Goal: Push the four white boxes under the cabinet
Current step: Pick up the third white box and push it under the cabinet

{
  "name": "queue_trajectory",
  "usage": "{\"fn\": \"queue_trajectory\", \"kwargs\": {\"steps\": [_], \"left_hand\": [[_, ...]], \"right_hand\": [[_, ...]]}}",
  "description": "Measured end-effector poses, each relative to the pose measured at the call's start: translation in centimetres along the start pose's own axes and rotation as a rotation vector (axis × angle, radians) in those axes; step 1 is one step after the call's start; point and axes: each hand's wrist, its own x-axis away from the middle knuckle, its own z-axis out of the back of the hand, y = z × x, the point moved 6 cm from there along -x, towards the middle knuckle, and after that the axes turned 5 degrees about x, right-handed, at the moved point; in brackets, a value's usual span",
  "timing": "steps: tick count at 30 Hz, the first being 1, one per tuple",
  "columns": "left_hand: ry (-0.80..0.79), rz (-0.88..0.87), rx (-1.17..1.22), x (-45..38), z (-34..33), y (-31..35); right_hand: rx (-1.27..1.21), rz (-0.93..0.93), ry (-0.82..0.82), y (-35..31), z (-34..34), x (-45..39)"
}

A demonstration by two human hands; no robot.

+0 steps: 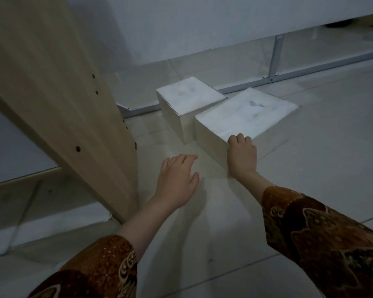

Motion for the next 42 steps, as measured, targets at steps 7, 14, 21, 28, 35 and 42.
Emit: {"fn": "queue_trajectory", "kwargs": {"steps": [7, 14, 21, 28, 35, 42], "left_hand": [[0.009, 0.658, 0.606, 0.3, -3.0, -0.7], [0.08, 0.831, 0.73, 3.7, -3.8, -2.6], [0.036, 0.627, 0.885, 7.9, -2.8, -4.6], [-0.035, 0.546, 0.987, 11.6, -1.4, -6.1], [0.081, 0.656, 1.133, 12.7, -2.4, -6.7], [0.174, 0.784, 1.02, 13.9, -4.0, -7.0]], "right_hand": [[-0.05, 0.055, 0.091, -2.1, 3.6, 7.4], [-0.171, 0.445, -0.047, -7.4, 6.2, 13.5], [-0.125, 0.255, -0.197, -4.4, 6.3, 11.4], [-0.023, -0.165, -0.312, 3.5, 6.2, 10.5], [-0.146, -0.403, -0.44, 7.9, 6.2, 11.8], [-0.419, -0.489, -0.627, 9.0, 4.7, 13.4]]}}
